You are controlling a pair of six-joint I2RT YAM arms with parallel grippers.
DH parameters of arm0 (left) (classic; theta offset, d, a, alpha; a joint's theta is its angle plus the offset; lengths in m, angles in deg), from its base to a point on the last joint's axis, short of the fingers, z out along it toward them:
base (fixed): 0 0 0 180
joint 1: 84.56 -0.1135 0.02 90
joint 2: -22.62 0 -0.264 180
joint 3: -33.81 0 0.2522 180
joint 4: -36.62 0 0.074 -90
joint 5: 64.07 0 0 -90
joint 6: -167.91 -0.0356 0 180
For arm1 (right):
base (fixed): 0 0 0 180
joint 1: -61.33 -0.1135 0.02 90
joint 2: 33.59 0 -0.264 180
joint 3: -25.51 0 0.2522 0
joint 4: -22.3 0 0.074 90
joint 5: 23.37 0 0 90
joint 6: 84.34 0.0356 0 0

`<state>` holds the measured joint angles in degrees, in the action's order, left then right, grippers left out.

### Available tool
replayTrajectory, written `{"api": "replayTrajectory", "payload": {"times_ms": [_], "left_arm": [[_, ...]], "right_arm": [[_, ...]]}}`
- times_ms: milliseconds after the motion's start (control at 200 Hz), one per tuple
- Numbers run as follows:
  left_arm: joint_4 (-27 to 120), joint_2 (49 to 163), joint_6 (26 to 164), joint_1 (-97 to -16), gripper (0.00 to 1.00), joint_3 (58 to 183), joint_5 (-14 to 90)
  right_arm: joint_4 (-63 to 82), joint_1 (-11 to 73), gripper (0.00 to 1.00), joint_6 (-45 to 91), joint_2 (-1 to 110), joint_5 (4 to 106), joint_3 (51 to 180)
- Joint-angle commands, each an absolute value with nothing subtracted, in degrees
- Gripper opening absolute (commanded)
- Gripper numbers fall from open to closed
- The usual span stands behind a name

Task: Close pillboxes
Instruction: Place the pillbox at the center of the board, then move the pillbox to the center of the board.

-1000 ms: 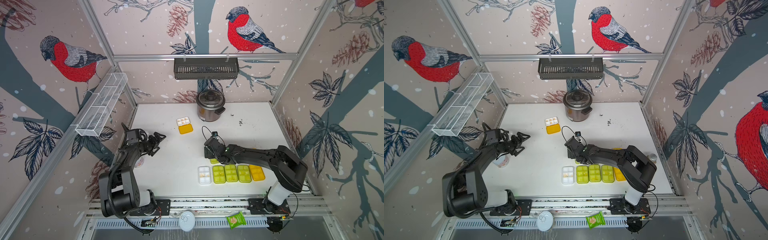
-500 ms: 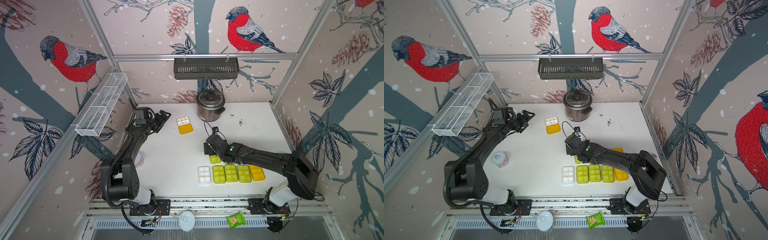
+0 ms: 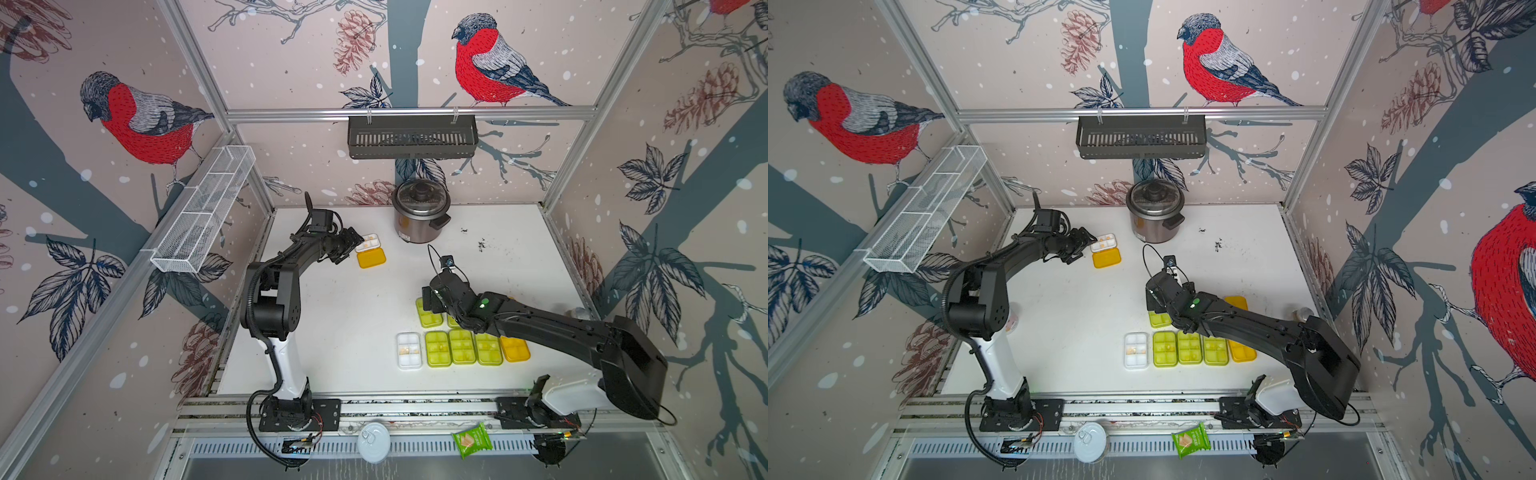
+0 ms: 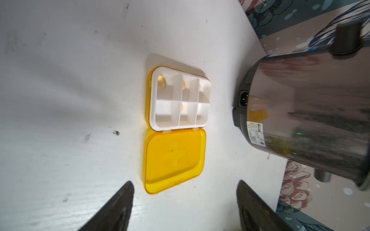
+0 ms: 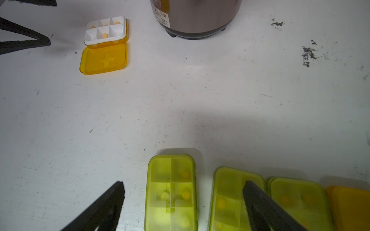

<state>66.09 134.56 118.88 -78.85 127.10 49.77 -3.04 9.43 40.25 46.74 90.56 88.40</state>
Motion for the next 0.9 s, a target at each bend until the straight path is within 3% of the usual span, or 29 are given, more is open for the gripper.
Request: {"api": "replayTrajectory", "payload": {"times_ms": [0,60,175,380,895], "left_arm": [[72.1,137.0,114.4,-77.7,0.64,130.0,43.6],[74.5,138.3,112.8,-76.7,0.55,131.7,41.0],[77.2,140.2,111.5,-75.0,0.48,133.8,37.3],[80.8,143.6,111.4,-73.3,0.27,137.8,33.8],[82.7,145.4,112.8,-71.6,0.26,139.2,29.1]], "right_arm": [[-0.3,10.2,0.92,39.4,45.5,89.3,87.2],[-0.1,10.5,0.91,39.5,45.2,89.0,86.7],[0.7,11.0,0.90,39.1,44.6,88.6,85.7],[2.2,11.5,0.89,38.5,43.3,87.0,83.9],[3.4,11.9,0.89,37.6,42.5,86.0,83.5]]}}
